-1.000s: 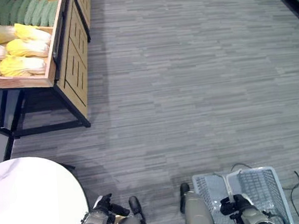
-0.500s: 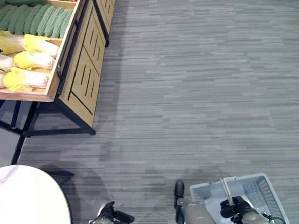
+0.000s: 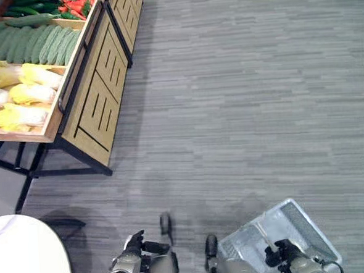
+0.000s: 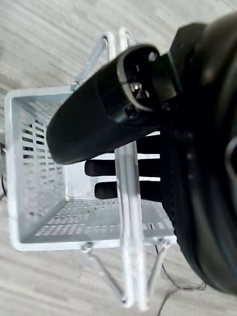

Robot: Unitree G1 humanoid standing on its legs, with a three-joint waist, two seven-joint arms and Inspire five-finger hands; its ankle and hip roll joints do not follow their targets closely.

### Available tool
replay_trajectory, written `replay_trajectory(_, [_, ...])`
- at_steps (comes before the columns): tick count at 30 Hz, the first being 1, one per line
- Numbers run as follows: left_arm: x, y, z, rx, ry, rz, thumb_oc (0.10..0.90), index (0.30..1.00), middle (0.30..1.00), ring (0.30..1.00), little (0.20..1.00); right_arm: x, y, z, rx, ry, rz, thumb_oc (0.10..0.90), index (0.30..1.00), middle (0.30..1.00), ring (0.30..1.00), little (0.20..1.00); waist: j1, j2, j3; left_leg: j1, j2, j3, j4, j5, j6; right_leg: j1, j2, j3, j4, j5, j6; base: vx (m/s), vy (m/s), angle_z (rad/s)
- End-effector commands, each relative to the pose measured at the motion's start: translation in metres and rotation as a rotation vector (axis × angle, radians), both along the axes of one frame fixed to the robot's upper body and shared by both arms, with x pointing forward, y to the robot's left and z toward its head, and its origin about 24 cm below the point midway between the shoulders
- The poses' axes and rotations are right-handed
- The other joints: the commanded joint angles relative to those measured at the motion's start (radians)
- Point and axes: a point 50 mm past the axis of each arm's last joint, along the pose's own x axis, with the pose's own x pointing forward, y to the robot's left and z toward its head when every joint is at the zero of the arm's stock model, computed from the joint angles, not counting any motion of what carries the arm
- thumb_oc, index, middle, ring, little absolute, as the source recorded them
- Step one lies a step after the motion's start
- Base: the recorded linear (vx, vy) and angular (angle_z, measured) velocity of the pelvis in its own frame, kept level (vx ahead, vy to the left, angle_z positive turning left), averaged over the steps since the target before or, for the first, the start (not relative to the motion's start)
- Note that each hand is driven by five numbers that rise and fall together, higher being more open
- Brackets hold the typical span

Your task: Get the vegetables into the basket

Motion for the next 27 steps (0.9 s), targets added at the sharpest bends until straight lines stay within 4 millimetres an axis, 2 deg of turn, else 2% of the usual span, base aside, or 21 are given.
replay_trajectory(1, [-0.054, 0.031, -0.015, 0.14, 0.205, -0.003, 0.9, 1.0, 1.0, 1.0, 1.0, 0.005, -0.006, 0.006, -0.023, -0.057, 0.037, 0.4, 0.3, 0.3, 0.3, 0.3, 0.004, -0.014, 0.006, 0.062, -0.025, 0.037, 0.072, -0.013, 0.051, 0.071, -0.166, 0.13, 0.069, -0.102, 0.127, 0.28, 0.263, -1.73])
replay_trajectory(2, [-0.054, 0.033, -0.014, 0.145, 0.208, -0.003, 0.9, 1.0, 1.0, 1.0, 1.0, 0.009, -0.002, 0.006, -0.019, -0.06, 0.056, 0.4, 0.3, 0.3, 0.3, 0.3, 0.008, -0.026, 0.005, 0.059, -0.036, 0.043, 0.09, -0.023, 0.058, 0.075, -0.182, 0.138, 0.076, -0.103, 0.133, 0.13, 0.145, -1.44])
replay_trajectory(6, [-0.054, 0.033, -0.014, 0.145, 0.208, -0.003, 0.9, 1.0, 1.0, 1.0, 1.0, 0.009, -0.002, 0.006, -0.019, -0.06, 0.056, 0.4, 0.3, 0.3, 0.3, 0.3, 0.009, -0.026, 0.005, 0.059, -0.036, 0.044, 0.09, -0.023, 0.058, 0.075, -0.182, 0.138, 0.076, -0.103, 0.133, 0.05, 0.081, -0.48])
replay_trajectory(7, [-0.05, 0.041, -0.011, 0.162, 0.178, 0.003, 0.9, 1.0, 1.0, 1.0, 1.0, 0.015, 0.002, 0.007, -0.012, -0.072, 0.084, 0.4, 0.3, 0.3, 0.3, 0.3, 0.018, -0.057, -0.002, 0.077, -0.069, 0.083, 0.112, -0.072, 0.099, 0.051, -0.236, 0.171, 0.126, -0.1, 0.166, 0.2, 0.409, 0.26])
replay_trajectory(8, [-0.044, 0.047, -0.007, 0.173, 0.162, 0.008, 0.9, 1.0, 1.0, 1.0, 1.0, 0.02, 0.006, 0.007, -0.005, -0.072, 0.098, 0.4, 0.3, 0.3, 0.3, 0.3, 0.025, -0.071, -0.011, 0.093, -0.079, 0.124, 0.094, -0.084, 0.113, 0.007, -0.249, 0.174, 0.138, -0.057, 0.187, 0.25, 0.463, -0.18])
replay_trajectory(10, [-0.04, 0.052, -0.005, 0.182, 0.151, 0.018, 0.9, 1.0, 1.0, 1.0, 1.0, 0.023, 0.011, 0.006, 0.007, -0.073, 0.094, 0.4, 0.3, 0.3, 0.3, 0.3, 0.028, -0.09, -0.014, 0.125, -0.093, 0.155, 0.075, -0.109, 0.126, -0.007, -0.265, 0.163, 0.139, -0.012, 0.203, 0.16, 0.2, -1.1])
replay_trajectory(12, [-0.035, 0.052, -0.003, 0.181, 0.131, 0.018, 0.9, 1.0, 1.0, 1.0, 1.0, 0.022, 0.013, 0.005, 0.014, -0.071, 0.087, 0.4, 0.3, 0.3, 0.3, 0.3, 0.025, -0.098, -0.014, 0.138, -0.105, 0.164, 0.075, -0.126, 0.135, -0.011, -0.275, 0.159, 0.134, 0.027, 0.214, 0.11, 0.127, -1.1])
replay_trajectory(16, [-0.031, 0.053, -0.001, 0.185, 0.125, 0.013, 0.9, 1.0, 1.0, 1.0, 1.0, 0.021, 0.017, 0.003, 0.022, -0.065, 0.091, 0.4, 0.3, 0.3, 0.3, 0.3, 0.027, -0.11, -0.019, 0.149, -0.116, 0.169, 0.068, -0.141, 0.143, -0.012, -0.285, 0.149, 0.13, 0.051, 0.222, 0.08, 0.074, 0.16])
replay_trajectory(17, [-0.031, 0.053, -0.002, 0.186, 0.13, 0.005, 0.9, 1.0, 1.0, 1.0, 1.0, 0.02, 0.018, 0.002, 0.028, -0.059, 0.086, 0.4, 0.3, 0.3, 0.3, 0.3, 0.026, -0.118, -0.021, 0.164, -0.127, 0.173, 0.064, -0.156, 0.151, -0.018, -0.293, 0.149, 0.15, 0.077, 0.231, 0.04, 0.049, 0.08])
replay_trajectory(18, [-0.031, 0.053, -0.002, 0.187, 0.13, 0.005, 0.9, 1.0, 1.0, 1.0, 1.0, 0.02, 0.018, 0.002, 0.029, -0.059, 0.086, 0.4, 0.3, 0.3, 0.3, 0.3, 0.027, -0.118, -0.02, 0.165, -0.127, 0.173, 0.064, -0.156, 0.151, -0.017, -0.293, 0.149, 0.15, 0.077, 0.231, 0.09, 0.092, 0.02])
replay_trajectory(19, [-0.032, 0.054, -0.002, 0.187, 0.135, 0.005, 0.9, 1.0, 1.0, 1.0, 1.0, 0.02, 0.017, 0.002, 0.03, -0.056, 0.082, 0.4, 0.3, 0.3, 0.3, 0.3, 0.025, -0.122, -0.018, 0.177, -0.137, 0.173, 0.067, -0.171, 0.16, -0.032, -0.299, 0.153, 0.192, 0.117, 0.237, 0.05, 0.045, 0.01])
replay_trajectory(21, [-0.032, 0.054, -0.002, 0.189, 0.136, 0.003, 0.9, 1.0, 1.0, 1.0, 1.0, 0.02, 0.017, 0.002, 0.031, -0.057, 0.081, 0.4, 0.3, 0.3, 0.3, 0.3, 0.025, -0.122, -0.014, 0.183, -0.141, 0.175, 0.069, -0.177, 0.165, -0.042, -0.301, 0.156, 0.218, 0.133, 0.24, 0.04, 0.067, 0.01])
replay_trajectory(24, [-0.033, 0.056, -0.002, 0.191, 0.145, 0.005, 0.9, 1.0, 1.0, 1.0, 1.0, 0.024, 0.018, 0.004, 0.039, -0.075, 0.065, 0.4, 0.3, 0.3, 0.3, 0.3, 0.021, -0.104, 0.013, 0.218, -0.142, 0.165, 0.068, -0.195, 0.181, -0.103, -0.295, 0.145, 0.332, 0.164, 0.226, 0.09, 0.125, 0.02])
replay_trajectory(25, [-0.036, 0.06, -0.001, 0.2, 0.154, 0.018, 0.9, 1.0, 1.0, 1.0, 1.0, 0.025, 0.018, 0.004, 0.042, -0.084, 0.062, 0.4, 0.3, 0.3, 0.3, 0.3, 0.014, -0.102, 0.015, 0.248, -0.143, 0.167, 0.047, -0.203, 0.174, -0.156, -0.299, 0.114, 0.277, 0.17, 0.215, 0.2, 0.035, -0.02])
replay_trajectory(27, [-0.037, 0.06, -0.002, 0.2, 0.156, 0.02, 0.9, 1.0, 1.0, 1.0, 1.0, 0.025, 0.018, 0.004, 0.04, -0.084, 0.062, 0.4, 0.3, 0.3, 0.3, 0.3, 0.008, -0.099, 0.019, 0.257, -0.141, 0.16, 0.046, -0.206, 0.172, -0.159, -0.298, 0.108, 0.265, 0.168, 0.213, 0.2, -0.002, -0.04])
